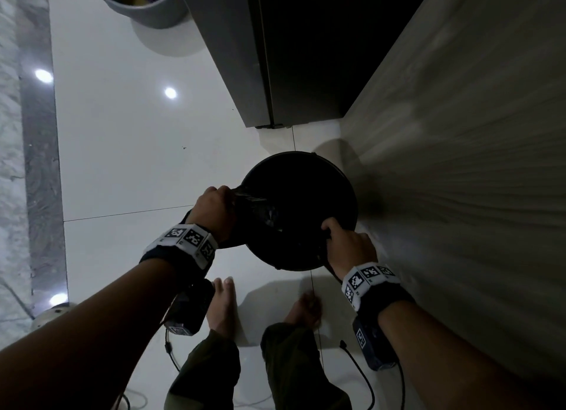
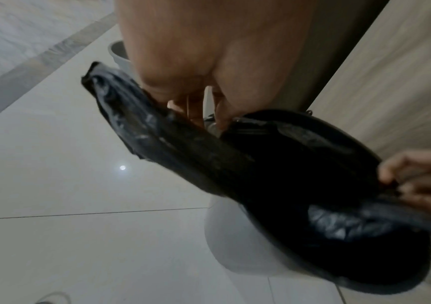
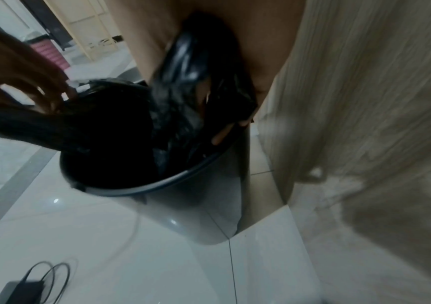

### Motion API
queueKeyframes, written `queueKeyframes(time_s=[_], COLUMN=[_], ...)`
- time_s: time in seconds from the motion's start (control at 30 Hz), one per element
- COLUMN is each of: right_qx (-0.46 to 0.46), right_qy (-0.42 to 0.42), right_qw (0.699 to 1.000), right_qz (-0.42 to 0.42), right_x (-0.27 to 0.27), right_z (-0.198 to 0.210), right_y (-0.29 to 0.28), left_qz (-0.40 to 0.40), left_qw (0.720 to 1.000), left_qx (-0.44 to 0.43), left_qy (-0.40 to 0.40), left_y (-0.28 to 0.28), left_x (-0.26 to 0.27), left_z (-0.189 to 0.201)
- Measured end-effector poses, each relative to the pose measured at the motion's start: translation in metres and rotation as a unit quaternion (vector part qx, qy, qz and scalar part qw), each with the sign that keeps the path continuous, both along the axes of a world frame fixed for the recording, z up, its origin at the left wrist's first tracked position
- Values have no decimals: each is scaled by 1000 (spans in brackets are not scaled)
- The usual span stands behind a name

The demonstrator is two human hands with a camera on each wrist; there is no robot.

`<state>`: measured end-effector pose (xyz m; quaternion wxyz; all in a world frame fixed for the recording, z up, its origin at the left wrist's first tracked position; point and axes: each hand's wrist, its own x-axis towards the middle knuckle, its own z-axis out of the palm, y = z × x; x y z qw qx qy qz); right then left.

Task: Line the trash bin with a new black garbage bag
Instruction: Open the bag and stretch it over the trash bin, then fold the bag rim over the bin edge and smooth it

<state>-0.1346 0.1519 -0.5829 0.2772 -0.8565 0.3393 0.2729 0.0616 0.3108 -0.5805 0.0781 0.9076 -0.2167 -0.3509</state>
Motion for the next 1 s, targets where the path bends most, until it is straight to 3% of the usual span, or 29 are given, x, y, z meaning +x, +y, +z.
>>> queueKeyframes(time_s=[0.1,0.23,0.37,0.57,0.77,0.9,1.0], right_qx=[3,-5,-13,-68,-68,-93,-56], right_qy=[-67,-105,-95,-44,-66,-26,-21], right_qw=[997,994,995,994,995,995,998], right_qz=[-49,-31,-15,70,-12,1,-13], right_x=[5,20,37,54,67,72,76], right_z=[0,-9,-10,-4,-5,-13,-19], right_y=[-15,-42,-63,-82,-89,-90,-91], left_qz=[-6,8,51,2,-13,20,30], left_qw=[1000,998,997,998,997,997,998], left_qx=[13,30,13,2,29,2,-12], left_qy=[-10,-52,-65,-60,-71,-77,-62], left_y=[7,9,3,5,-6,-16,-21], left_x=[3,7,11,12,21,25,32], left_z=[-14,-22,-23,-21,-20,-21,-27])
